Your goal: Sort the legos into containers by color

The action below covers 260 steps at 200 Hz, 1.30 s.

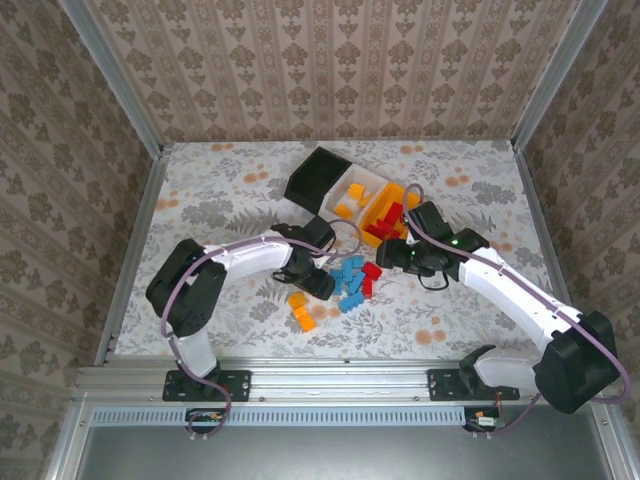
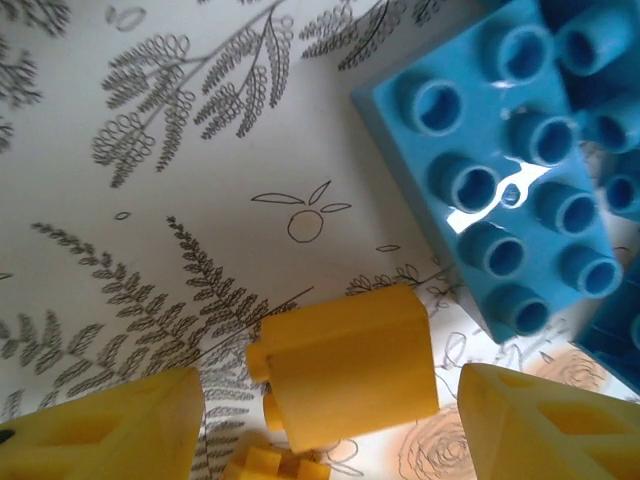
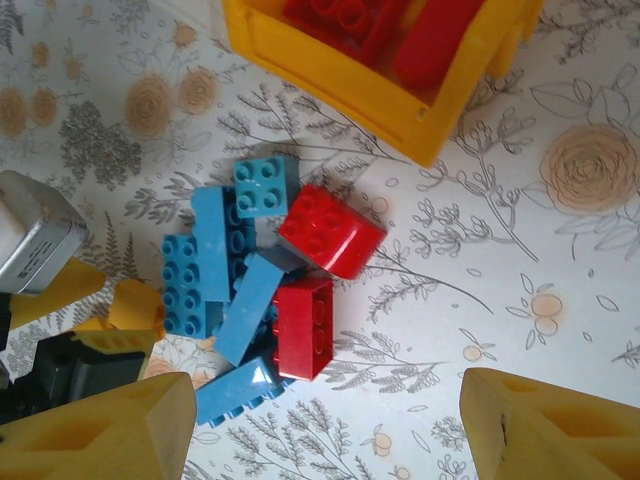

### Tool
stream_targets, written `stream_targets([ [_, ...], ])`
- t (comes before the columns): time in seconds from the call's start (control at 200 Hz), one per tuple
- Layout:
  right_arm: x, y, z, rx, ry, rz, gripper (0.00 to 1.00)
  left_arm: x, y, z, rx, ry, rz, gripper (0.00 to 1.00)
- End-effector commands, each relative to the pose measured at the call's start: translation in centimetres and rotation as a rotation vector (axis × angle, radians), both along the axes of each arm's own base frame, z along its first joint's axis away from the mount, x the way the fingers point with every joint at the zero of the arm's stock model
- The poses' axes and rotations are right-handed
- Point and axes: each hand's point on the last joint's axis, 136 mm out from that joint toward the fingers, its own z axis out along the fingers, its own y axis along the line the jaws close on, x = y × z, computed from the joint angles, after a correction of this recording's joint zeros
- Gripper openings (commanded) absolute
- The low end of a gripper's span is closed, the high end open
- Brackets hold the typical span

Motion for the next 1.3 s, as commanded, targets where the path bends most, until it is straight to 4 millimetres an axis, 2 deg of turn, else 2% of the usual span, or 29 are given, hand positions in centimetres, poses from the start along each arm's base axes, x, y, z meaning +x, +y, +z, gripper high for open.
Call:
stream_targets([
  [0.0,-1.0,-0.7,-0.7,-0.012,0.018,-0.029,0.71,0.1,-0.5,-0.2,0.012,-0.003,-0.034,0.68],
  [0.155,-1.3,-0.8,-1.2,-0.009,0.026,-0.032,0.71,-0.1,-0.6,-0.9,0.032,0.005,-0.04,0.63],
  [0.345,-1.2,-0.7,-1.1,0.001,0.019,-0.036,0.71,0.2,-1.0,-0.8,0.031,0.009,-0.039,0.45],
  [0.455,-1.2,-0.8,-0.8,0.001,0.009,-0.04,0.71,0.4,-0.6,0.1,0.035,-0.001,-0.038,0.34],
  [0.585,-1.0,-0.9,-0.6,0.001,-0.002,-0.045,0.72,1.5,-0.1,2.4,-0.009,-0.026,0.01,0.34],
  [0.655,-0.9,-0.8,-0.7,0.003,-0.003,-0.044,0.72,3.1,0.0,4.3,-0.061,-0.054,0.057,0.34],
  [0.75,-0.7,-0.6,-1.0,0.008,0.002,-0.045,0.71,6.6,-0.4,7.3,-0.163,-0.095,0.131,0.34],
  [0.88,-1.2,-0.2,-2.1,0.007,0.052,-0.034,0.71,12.0,-2.1,11.6,-0.284,-0.174,0.186,0.34],
  [0.985,-2.0,0.2,-2.7,-0.013,0.07,-0.013,0.72,15.8,-4.0,14.0,-0.33,-0.235,0.177,0.34],
  [1.11,-2.7,0.1,-3.0,-0.008,0.072,-0.023,0.72,19.2,-6.3,14.6,-0.357,-0.266,0.164,0.34],
  [1.2,-3.1,0.0,-3.1,-0.003,0.074,-0.027,0.72,21.1,-7.6,13.7,-0.357,-0.266,0.163,0.34],
  [1.295,-3.4,0.1,-3.2,-0.005,0.085,-0.017,0.72,22.1,-8.8,12.5,-0.357,-0.242,0.157,0.35],
])
